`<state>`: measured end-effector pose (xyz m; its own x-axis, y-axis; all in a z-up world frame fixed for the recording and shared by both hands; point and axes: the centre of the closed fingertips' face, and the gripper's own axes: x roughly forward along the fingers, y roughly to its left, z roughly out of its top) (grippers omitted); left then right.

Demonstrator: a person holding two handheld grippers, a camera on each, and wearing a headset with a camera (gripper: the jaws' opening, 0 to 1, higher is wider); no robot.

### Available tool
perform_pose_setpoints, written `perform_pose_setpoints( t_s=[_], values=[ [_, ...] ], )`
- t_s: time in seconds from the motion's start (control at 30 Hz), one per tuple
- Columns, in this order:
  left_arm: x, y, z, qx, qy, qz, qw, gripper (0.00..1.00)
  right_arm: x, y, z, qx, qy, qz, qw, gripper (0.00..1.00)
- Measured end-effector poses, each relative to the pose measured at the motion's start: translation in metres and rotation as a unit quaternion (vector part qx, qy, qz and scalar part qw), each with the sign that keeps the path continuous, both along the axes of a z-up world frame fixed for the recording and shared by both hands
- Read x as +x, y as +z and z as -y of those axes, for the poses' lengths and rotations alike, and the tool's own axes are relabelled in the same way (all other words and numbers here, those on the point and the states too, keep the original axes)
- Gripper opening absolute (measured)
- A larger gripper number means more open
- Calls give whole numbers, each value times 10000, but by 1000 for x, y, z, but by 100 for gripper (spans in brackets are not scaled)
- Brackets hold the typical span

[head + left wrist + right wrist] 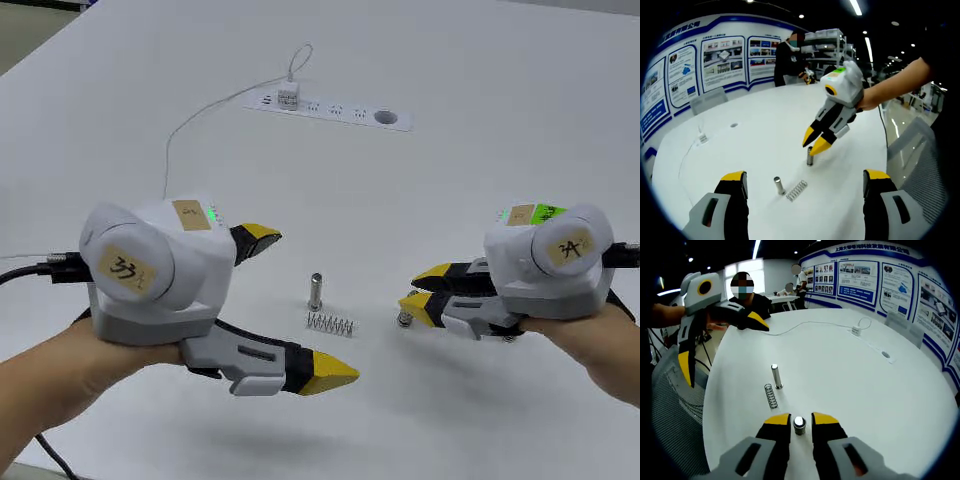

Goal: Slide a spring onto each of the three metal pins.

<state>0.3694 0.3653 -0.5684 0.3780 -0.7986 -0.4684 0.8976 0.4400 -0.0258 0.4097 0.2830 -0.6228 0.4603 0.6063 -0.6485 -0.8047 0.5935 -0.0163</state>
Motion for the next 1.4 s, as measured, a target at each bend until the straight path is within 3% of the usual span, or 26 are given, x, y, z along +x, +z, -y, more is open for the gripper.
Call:
perform_pose_setpoints(
  t_s=[0.2,0.3,0.4,0.57,0.83,1.0,1.1,1.4],
  values=[
    [5,4,-6,59,-14,93,9999,98,-2,20,-7,98,93,242,9996,19],
    [9,9,-10,16,49,134,9999,98,-11,36,-29,520,500,339,9968,19],
    [11,11,-10,-17,91,162,9998,98,-19,40,-42,483,736,376,9954,20],
    [12,13,-9,-53,64,197,9998,98,-24,31,-56,236,931,364,9947,20],
    [9,5,-14,49,27,156,9999,98,-32,3,-66,-175,1148,182,9931,20],
    [10,-1,-22,116,85,110,9998,98,-29,-8,-72,-288,1069,64,9938,20],
    [11,-4,-26,103,141,74,9998,98,-22,-18,-73,-464,756,-7,9961,20],
    [10,-10,-26,-7,180,-42,9998,97,-22,-43,-77,-765,730,-221,9941,20]
  ],
)
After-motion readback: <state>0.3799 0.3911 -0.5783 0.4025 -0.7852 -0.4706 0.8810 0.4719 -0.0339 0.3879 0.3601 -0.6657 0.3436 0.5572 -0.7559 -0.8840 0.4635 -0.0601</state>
